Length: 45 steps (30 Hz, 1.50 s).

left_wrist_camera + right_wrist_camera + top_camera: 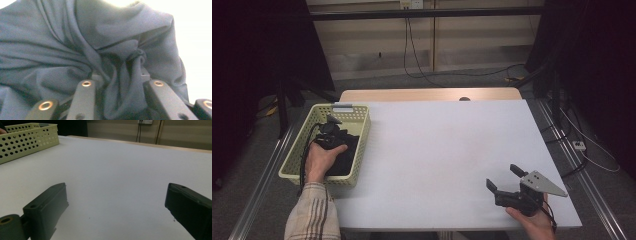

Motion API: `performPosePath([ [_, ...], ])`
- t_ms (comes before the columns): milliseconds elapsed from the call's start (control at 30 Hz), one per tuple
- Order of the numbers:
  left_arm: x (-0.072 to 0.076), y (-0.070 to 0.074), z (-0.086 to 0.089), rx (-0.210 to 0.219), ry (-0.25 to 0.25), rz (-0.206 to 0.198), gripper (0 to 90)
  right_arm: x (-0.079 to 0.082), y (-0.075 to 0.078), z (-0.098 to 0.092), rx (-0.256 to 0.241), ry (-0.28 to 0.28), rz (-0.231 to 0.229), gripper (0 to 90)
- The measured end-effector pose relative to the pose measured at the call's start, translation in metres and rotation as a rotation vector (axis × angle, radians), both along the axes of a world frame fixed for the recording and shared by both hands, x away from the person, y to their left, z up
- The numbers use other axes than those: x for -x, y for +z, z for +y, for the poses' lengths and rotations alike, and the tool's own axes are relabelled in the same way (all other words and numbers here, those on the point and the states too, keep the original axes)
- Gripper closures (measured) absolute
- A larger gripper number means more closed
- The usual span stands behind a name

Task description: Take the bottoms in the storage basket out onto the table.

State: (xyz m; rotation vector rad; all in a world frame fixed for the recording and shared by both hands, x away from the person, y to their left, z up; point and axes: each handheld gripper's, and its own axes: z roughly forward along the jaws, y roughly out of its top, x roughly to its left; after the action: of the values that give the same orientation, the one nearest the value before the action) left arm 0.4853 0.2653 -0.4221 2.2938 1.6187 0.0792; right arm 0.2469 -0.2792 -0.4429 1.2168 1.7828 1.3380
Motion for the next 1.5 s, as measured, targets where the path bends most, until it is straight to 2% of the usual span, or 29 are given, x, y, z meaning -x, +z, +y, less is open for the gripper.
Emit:
performPosePath([
  [33, -0.001, 0.002, -0.002, -0.015, 0.003, -0.010, 73.9, -0.001, 0.000, 0.000, -0.001, 0.000, 0.002, 4.4],
  [100, -0.001, 0.002, -0.001, -0.010, 0.005, -0.013, 74.7, 0.000, 0.000, -0.001, -0.001, -0.001, 0.003, 4.4],
  [267, 0.002, 0.006, 0.002, -0.003, 0.004, -0.051, 75.5, -0.003, -0.002, -0.001, 0.000, -0.005, 0.009, 4.4],
  [300, 0.004, 0.008, 0.002, -0.002, 0.006, -0.075, 75.6, -0.003, -0.002, -0.001, 0.000, -0.007, 0.011, 4.4],
  [367, 0.005, 0.009, 0.003, 0.002, 0.004, -0.086, 75.6, -0.003, -0.002, -0.001, 0.001, -0.007, 0.011, 4.5],
  [467, 0.008, 0.015, 0.003, 0.009, 0.015, -0.133, 75.6, -0.003, -0.002, -0.001, 0.001, -0.008, 0.011, 4.5],
  [533, 0.009, 0.017, 0.003, 0.013, 0.016, -0.141, 75.6, -0.003, -0.002, -0.001, 0.001, -0.008, 0.011, 4.5],
  [567, 0.010, 0.020, 0.004, 0.020, 0.013, -0.165, 75.6, -0.003, -0.002, -0.001, 0.000, -0.007, 0.011, 4.5],
  [600, 0.010, 0.020, 0.004, 0.020, 0.013, -0.165, 75.6, -0.003, -0.002, -0.001, 0.000, -0.007, 0.011, 4.5],
  [633, 0.012, 0.021, 0.004, 0.032, 0.021, -0.192, 75.6, -0.002, -0.001, -0.001, -0.002, -0.010, 0.008, 4.5],
  [667, 0.012, 0.021, 0.004, 0.032, 0.021, -0.192, 75.6, -0.002, -0.001, -0.001, -0.004, -0.009, 0.008, 4.5],
  [700, 0.012, 0.023, 0.005, 0.054, 0.027, -0.212, 75.6, -0.002, -0.001, -0.001, -0.004, -0.009, 0.009, 4.5],
  [867, 0.014, 0.026, 0.007, 0.072, 0.029, -0.237, 75.5, -0.002, -0.001, -0.001, -0.004, -0.005, 0.008, 4.5],
  [967, 0.016, 0.028, 0.009, 0.088, 0.046, -0.271, 75.6, -0.002, -0.001, -0.001, -0.006, -0.007, 0.011, 4.5],
  [1267, 0.021, 0.037, 0.007, 0.093, 0.036, -0.364, 75.7, -0.001, -0.001, -0.001, -0.005, -0.006, 0.005, 4.5],
  [1333, 0.024, 0.040, 0.007, 0.088, 0.030, -0.410, 75.7, -0.001, -0.001, -0.001, -0.007, -0.007, 0.006, 4.5],
  [1367, 0.024, 0.040, 0.007, 0.088, 0.030, -0.410, 75.6, -0.001, -0.001, -0.001, -0.007, -0.007, 0.005, 4.5],
  [1467, 0.026, 0.044, 0.008, 0.088, 0.029, -0.455, 75.7, -0.001, -0.001, -0.001, -0.007, -0.006, 0.005, 4.5],
  [1500, 0.026, 0.044, 0.008, 0.088, 0.029, -0.455, 75.7, -0.001, -0.001, -0.001, -0.007, -0.006, 0.005, 4.5],
])
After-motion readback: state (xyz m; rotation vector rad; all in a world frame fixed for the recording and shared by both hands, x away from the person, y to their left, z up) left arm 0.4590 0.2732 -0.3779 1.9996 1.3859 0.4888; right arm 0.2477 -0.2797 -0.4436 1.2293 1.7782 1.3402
